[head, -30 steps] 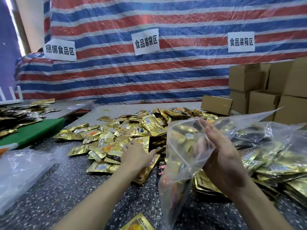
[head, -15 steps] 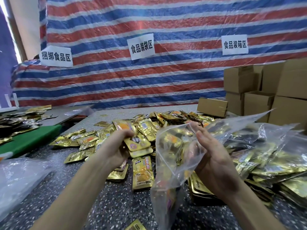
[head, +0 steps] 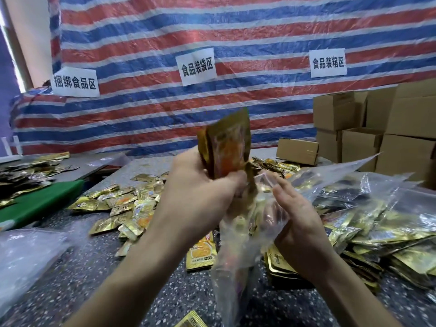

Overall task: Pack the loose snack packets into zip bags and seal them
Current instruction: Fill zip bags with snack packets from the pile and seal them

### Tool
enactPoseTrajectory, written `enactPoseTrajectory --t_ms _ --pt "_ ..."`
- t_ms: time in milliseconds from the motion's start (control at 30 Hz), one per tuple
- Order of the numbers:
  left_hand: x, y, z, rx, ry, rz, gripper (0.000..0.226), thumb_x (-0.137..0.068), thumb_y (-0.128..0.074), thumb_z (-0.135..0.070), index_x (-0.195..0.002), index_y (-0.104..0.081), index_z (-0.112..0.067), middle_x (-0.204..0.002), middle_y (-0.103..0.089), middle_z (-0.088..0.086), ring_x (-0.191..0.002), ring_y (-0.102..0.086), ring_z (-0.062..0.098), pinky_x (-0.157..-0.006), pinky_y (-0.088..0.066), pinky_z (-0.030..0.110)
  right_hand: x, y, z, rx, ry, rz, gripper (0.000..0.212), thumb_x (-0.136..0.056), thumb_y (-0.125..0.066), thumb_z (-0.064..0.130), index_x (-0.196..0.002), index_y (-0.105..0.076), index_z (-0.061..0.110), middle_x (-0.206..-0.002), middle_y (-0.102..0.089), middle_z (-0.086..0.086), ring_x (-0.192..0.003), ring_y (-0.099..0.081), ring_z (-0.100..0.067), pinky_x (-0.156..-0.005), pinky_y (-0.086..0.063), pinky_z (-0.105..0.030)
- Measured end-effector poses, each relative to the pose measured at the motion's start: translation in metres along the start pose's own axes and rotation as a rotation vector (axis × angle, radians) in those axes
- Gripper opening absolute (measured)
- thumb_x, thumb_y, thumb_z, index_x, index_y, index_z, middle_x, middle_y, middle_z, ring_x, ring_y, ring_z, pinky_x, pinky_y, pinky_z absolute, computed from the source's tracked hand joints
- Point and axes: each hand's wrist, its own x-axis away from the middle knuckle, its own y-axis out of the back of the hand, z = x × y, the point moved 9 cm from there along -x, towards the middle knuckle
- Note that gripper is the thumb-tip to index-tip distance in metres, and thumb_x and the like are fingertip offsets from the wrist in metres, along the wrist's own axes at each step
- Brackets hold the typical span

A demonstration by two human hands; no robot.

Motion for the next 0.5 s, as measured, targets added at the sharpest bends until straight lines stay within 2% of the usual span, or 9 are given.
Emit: enactPoseTrajectory --t_ms 33,67,133,167,300,367,433,500 --pt "0.001 0.001 0.002 -0.079 -0.035 -0.013 0.020 -0.073 -0.075 -0.017 -0.091 -0.067 -0.021 -0.082 -0.072 0.006 -0.067 -0.069 0.015 -0.063 -0.058 0.038 0.000 0.002 0.000 0.019 0.006 -0.012 0.051 -0.086 -0.067 0.031 -0.133 -0.058 0.014 -0.077 -0.064 -0.019 -0.070 -0.063 -0.028 -0.067 -0.053 -0.041" --pt "0.001 0.001 0.004 -0.133 -0.047 -0.013 0.021 -0.071 -0.071 -0.021 -0.092 -0.066 -0.023 -0.083 -0.072 0.005 -0.071 -0.070 0.020 -0.069 -0.058 0.043 0.000 0.003 0.001 0.043 0.016 -0.013 0.053 -0.083 -0.067 0.033 -0.132 -0.059 0.016 -0.064 -0.059 -0.011 -0.058 -0.057 -0.021 -0.061 -0.046 -0.038" --pt "0.001 0.000 0.012 -0.225 -0.022 0.014 0.025 -0.068 -0.068 -0.028 -0.093 -0.066 -0.028 -0.083 -0.074 -0.001 -0.079 -0.070 0.019 -0.075 -0.058 0.048 0.001 0.002 0.001 0.060 0.039 0.011 0.056 -0.080 -0.066 0.035 -0.133 -0.057 0.017 -0.054 -0.053 -0.006 -0.048 -0.048 -0.015 -0.058 -0.033 -0.037" --pt "0.001 -0.001 0.017 -0.258 0.010 0.043 0.027 -0.068 -0.068 -0.030 -0.094 -0.066 -0.031 -0.083 -0.074 -0.004 -0.081 -0.070 0.017 -0.078 -0.058 0.048 0.001 0.001 0.002 0.054 0.045 0.023 0.059 -0.079 -0.067 0.037 -0.133 -0.056 0.017 -0.055 -0.052 -0.006 -0.048 -0.047 -0.016 -0.057 -0.031 -0.036" --pt "0.004 -0.011 0.040 -0.333 0.189 0.238 0.029 -0.073 -0.075 -0.047 -0.099 -0.070 -0.036 -0.091 -0.076 -0.013 -0.090 -0.071 0.010 -0.089 -0.056 0.043 0.003 -0.005 0.003 0.054 0.064 0.078 0.063 -0.079 -0.066 0.039 -0.136 -0.053 0.014 -0.060 -0.057 -0.009 -0.046 -0.052 -0.014 -0.045 -0.042 -0.023" --pt "0.005 -0.011 0.041 -0.453 0.179 0.284 0.027 -0.082 -0.073 -0.052 -0.104 -0.070 -0.037 -0.092 -0.074 -0.020 -0.089 -0.069 0.001 -0.089 -0.055 0.038 0.004 -0.006 0.003 0.055 0.071 0.087 0.061 -0.082 -0.065 0.036 -0.136 -0.052 0.012 -0.064 -0.059 -0.010 -0.048 -0.055 -0.013 -0.044 -0.045 -0.022" --pt "0.005 -0.011 0.035 -0.476 0.151 0.315 0.022 -0.086 -0.068 -0.049 -0.104 -0.070 -0.036 -0.091 -0.074 -0.021 -0.086 -0.068 -0.003 -0.088 -0.055 0.033 0.004 -0.006 0.002 0.052 0.069 0.088 0.057 -0.084 -0.063 0.032 -0.136 -0.052 0.011 -0.066 -0.060 -0.010 -0.050 -0.055 -0.014 -0.046 -0.046 -0.023" --pt "0.005 -0.011 0.030 -0.417 0.170 0.357 0.018 -0.089 -0.065 -0.046 -0.099 -0.070 -0.033 -0.088 -0.075 -0.020 -0.077 -0.067 -0.006 -0.075 -0.055 0.025 0.003 -0.004 0.001 0.054 0.056 0.083 0.056 -0.084 -0.062 0.031 -0.136 -0.053 0.012 -0.068 -0.060 -0.009 -0.053 -0.054 -0.016 -0.048 -0.046 -0.025"
